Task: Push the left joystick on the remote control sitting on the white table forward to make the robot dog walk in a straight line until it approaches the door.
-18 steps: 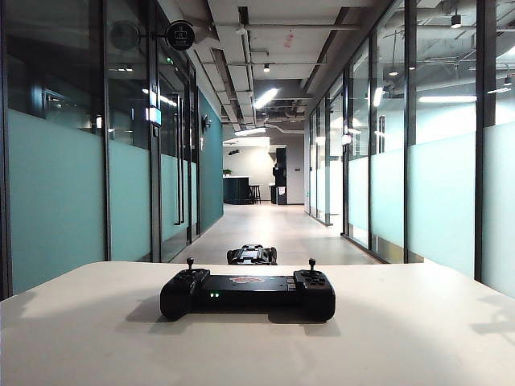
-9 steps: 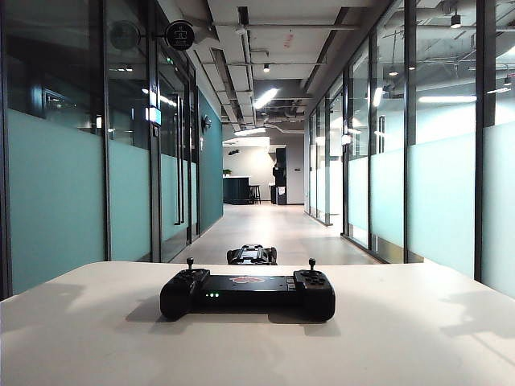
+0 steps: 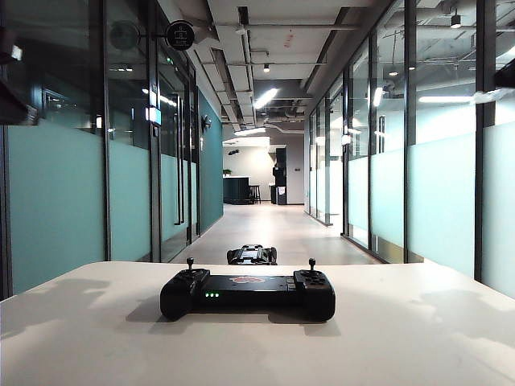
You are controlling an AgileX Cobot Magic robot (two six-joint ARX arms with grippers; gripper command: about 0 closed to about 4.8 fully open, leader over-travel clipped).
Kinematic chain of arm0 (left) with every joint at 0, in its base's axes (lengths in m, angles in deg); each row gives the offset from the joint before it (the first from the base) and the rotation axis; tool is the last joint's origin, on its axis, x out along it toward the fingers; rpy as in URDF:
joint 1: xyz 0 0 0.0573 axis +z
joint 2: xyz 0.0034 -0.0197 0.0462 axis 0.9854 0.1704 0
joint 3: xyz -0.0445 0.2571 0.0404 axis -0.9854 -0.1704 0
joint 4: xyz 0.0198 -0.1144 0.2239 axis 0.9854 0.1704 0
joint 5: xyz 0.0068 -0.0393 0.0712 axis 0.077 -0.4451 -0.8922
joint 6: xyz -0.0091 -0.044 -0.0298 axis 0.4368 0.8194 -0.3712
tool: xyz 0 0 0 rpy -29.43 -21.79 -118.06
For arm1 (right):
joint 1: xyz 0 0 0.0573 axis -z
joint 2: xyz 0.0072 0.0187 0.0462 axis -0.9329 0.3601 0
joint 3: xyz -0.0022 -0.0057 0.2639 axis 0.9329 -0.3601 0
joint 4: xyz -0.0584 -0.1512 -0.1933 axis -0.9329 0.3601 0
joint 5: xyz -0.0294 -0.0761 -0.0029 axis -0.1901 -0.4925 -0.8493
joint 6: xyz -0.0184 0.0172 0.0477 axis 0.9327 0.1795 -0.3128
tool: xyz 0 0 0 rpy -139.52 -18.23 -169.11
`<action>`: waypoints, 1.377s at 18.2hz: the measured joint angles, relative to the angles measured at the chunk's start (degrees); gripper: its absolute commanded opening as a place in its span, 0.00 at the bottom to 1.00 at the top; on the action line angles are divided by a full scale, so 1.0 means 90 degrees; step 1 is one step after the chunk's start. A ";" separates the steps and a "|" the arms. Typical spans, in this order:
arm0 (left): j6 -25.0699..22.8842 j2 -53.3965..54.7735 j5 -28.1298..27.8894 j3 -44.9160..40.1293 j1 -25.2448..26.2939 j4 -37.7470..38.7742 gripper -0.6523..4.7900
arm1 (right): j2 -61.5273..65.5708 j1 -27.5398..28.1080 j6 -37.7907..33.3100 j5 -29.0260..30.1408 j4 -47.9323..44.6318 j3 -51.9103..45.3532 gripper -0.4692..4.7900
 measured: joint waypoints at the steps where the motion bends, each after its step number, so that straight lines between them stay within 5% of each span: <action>1: -0.0005 0.0121 0.0032 0.0041 0.0000 -0.0007 0.11 | 0.0109 -0.0044 0.0000 -0.0019 -0.0095 0.0000 0.08; 16: -0.0143 0.1073 0.0328 0.0155 0.0000 -0.0457 0.11 | 0.2985 -0.1090 -0.0002 -0.0316 -0.2395 0.0024 0.08; 25: -0.0423 0.2147 0.0784 0.0687 0.0000 -0.0546 0.11 | 0.4719 -0.1195 -0.0134 -0.0481 -0.3288 0.0542 0.08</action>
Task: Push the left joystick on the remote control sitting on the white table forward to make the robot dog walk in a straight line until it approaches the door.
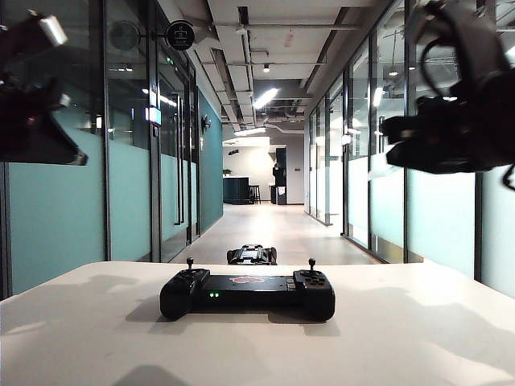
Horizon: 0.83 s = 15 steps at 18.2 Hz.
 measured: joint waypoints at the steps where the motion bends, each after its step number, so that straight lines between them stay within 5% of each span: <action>1: -0.0027 0.0146 0.0056 0.0117 0.0000 0.0000 0.11 | 0.0231 0.0000 -0.0039 0.0000 -0.0129 0.0090 0.08; 15: -0.0049 0.0823 0.0260 0.0549 0.0000 -0.0119 0.11 | 0.2725 0.0000 -0.0850 0.0000 -0.0850 0.1047 0.08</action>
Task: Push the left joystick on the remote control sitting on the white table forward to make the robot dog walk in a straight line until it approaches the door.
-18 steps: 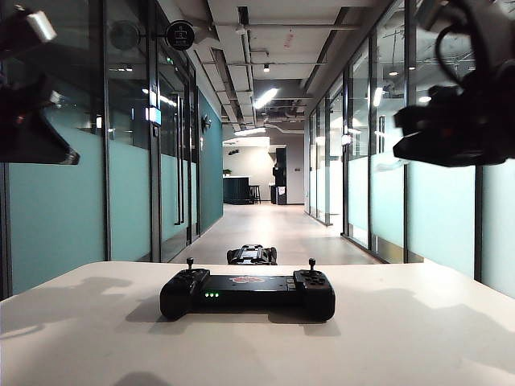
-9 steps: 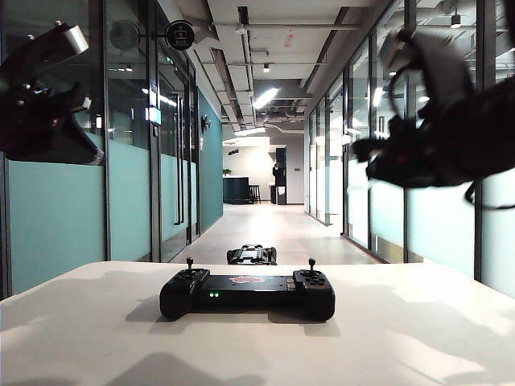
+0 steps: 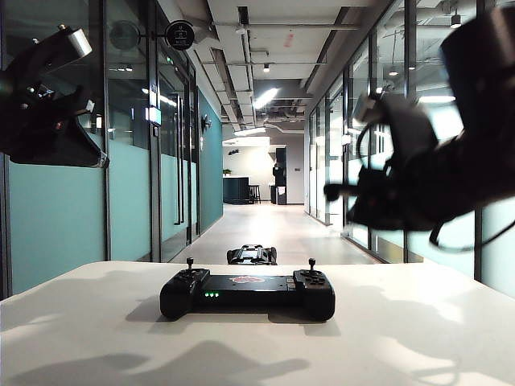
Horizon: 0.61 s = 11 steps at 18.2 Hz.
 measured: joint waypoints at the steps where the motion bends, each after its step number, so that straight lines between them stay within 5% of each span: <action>1: 0.0000 0.0000 0.0002 0.0000 0.0000 -0.0002 0.11 | 0.0197 0.0000 -0.0002 -0.0002 -0.0012 0.0066 0.08; 5: 0.0000 0.0000 0.0007 0.0002 0.0000 -0.0095 0.11 | 0.0726 0.0000 -0.0039 -0.0024 -0.0097 0.0243 0.10; 8: 0.0000 0.0000 0.0007 0.0002 0.0000 -0.0185 0.11 | 0.1001 -0.0002 -0.0143 -0.0017 -0.0119 0.0420 0.58; 11: 0.0000 0.0000 0.0007 0.0005 0.0000 -0.0194 0.11 | 0.1309 -0.0002 -0.0447 -0.0017 -0.0117 0.0675 0.69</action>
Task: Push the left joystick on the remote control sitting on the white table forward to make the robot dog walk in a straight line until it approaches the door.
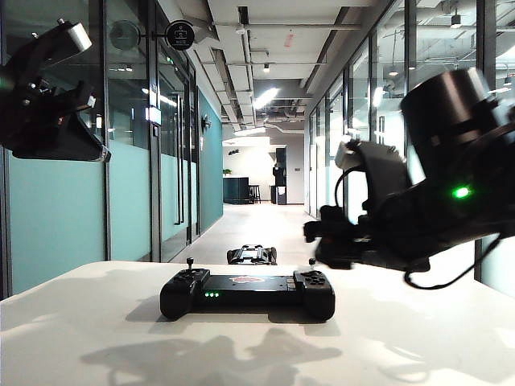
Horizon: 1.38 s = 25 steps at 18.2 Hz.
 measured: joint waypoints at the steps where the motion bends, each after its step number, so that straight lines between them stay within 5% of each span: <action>1: 0.0000 0.0000 0.0041 0.0000 0.0000 0.0002 0.11 | 0.0102 -0.0005 -0.0056 0.0002 0.0024 0.0114 0.69; 10: 0.0000 0.0000 0.0121 0.0002 0.0000 0.0000 0.11 | 0.0206 -0.0486 -0.0155 -0.1120 0.0862 0.0733 0.69; 25: 0.0000 0.0000 0.0126 0.0007 0.0000 0.0000 0.11 | 0.1192 -0.0444 -0.0367 -0.1171 0.1265 0.1617 0.69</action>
